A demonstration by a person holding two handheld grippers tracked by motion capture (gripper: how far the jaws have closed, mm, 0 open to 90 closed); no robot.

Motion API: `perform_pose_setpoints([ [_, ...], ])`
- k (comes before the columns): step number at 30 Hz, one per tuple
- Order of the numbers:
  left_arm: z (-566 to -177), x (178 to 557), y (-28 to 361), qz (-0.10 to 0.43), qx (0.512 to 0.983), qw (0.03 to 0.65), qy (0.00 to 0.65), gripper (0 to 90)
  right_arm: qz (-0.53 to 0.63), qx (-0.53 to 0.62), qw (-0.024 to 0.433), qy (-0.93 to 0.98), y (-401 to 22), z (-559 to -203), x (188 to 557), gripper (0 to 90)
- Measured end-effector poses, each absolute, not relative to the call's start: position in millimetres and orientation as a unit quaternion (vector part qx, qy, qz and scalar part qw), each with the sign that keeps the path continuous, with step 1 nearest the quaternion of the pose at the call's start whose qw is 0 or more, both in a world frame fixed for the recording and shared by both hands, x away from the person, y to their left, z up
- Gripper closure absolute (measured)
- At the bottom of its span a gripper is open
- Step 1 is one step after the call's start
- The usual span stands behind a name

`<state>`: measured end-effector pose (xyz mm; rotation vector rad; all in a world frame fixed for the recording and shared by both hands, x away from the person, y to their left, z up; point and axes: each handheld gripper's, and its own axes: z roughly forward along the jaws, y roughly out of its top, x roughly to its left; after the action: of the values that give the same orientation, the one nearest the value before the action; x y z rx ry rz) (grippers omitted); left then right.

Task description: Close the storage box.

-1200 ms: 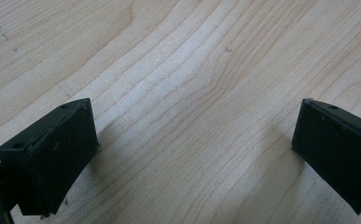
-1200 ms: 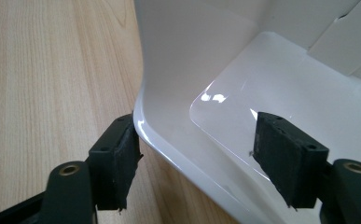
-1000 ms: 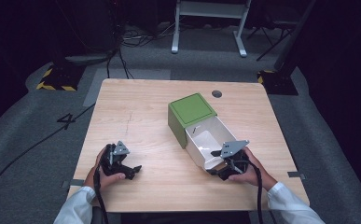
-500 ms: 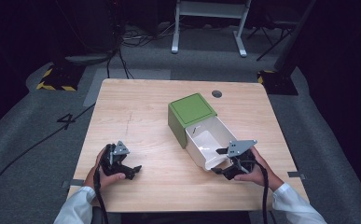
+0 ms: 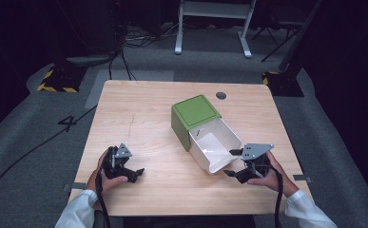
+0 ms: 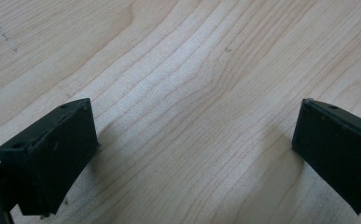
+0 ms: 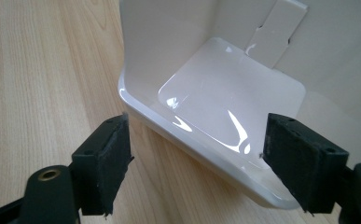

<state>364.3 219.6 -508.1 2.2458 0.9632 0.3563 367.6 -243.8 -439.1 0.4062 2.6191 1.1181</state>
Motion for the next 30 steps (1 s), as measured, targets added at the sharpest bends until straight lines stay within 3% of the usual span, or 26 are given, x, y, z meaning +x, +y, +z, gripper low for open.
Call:
perform_pose_setpoints([
  [15,-508,364,220,0.137,0.859,0.33,0.368,0.3,0.372,0.169,0.156,0.899,-274,-441,363,22.8],
  [30,-508,364,220,0.137,0.858,0.33,0.369,0.2,0.348,0.243,0.17,0.889,-327,-469,357,22.3],
])
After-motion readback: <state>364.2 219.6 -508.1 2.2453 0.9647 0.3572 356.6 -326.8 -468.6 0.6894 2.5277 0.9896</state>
